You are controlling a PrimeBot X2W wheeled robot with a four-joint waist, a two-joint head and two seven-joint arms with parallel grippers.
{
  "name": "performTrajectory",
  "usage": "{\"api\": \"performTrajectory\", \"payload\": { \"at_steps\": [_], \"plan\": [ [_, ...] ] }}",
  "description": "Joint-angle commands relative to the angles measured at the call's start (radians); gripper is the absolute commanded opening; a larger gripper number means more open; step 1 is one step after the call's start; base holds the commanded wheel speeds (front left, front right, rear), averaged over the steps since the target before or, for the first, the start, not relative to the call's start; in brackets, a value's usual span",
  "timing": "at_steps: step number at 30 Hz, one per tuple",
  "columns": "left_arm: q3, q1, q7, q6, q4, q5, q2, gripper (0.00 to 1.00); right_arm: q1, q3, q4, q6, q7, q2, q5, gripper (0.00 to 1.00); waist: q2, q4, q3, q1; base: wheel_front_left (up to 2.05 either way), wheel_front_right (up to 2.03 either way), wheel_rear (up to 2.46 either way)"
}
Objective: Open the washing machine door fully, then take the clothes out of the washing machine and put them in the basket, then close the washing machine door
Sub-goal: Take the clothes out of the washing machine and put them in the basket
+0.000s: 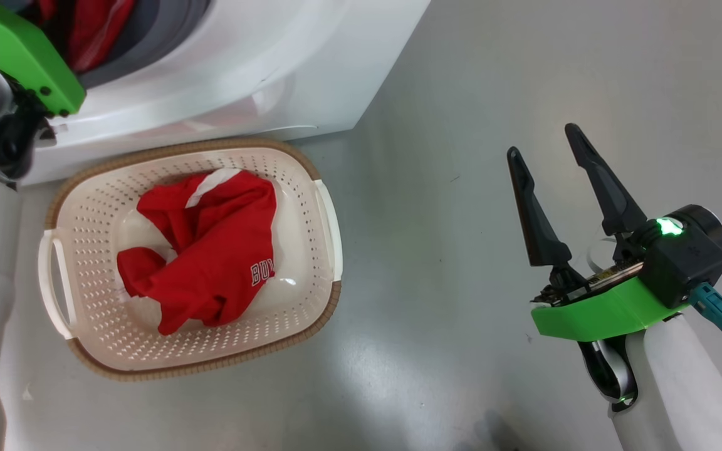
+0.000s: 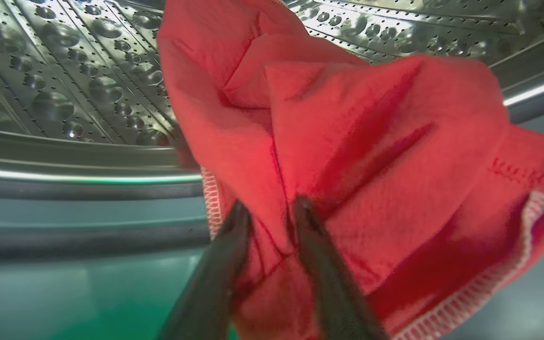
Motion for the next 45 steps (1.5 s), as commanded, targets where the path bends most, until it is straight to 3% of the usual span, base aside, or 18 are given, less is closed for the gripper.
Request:
{"api": "performTrajectory", "payload": {
  "at_steps": [1,9,25,36,45],
  "plan": [
    [0.01,-0.013,-0.009,-0.003,-0.016,-0.007,0.036,0.0,0.002,0.022,-0.018,0.005,-0.006,0.0,0.024,1.0,0.0,0.001,-0.003,0.0,0.0,0.0,0.0],
    [-0.017,0.0,-0.086,-0.007,-0.046,-0.018,0.036,0.0,0.008,0.019,-0.004,0.005,-0.006,0.0,0.022,1.0,0.0,0.021,-0.025,0.0,0.0,0.0,0.0],
    [-0.058,0.113,-0.414,0.028,-0.107,0.079,0.066,0.0,0.017,0.013,0.012,0.005,-0.006,0.0,0.012,1.0,0.0,0.074,-0.091,0.0,0.0,0.0,0.0],
    [0.041,0.338,-0.453,0.101,-0.399,0.135,0.047,0.0,0.038,-0.006,0.021,0.005,-0.006,0.0,0.006,1.0,0.0,0.112,-0.176,0.0,0.0,0.0,0.0],
    [0.105,0.56,-0.454,0.124,-0.59,0.175,0.006,0.0,0.081,-0.022,0.031,0.005,-0.006,0.0,0.027,1.0,0.0,0.139,-0.272,0.0,0.0,0.0,0.0]
  ]
}}
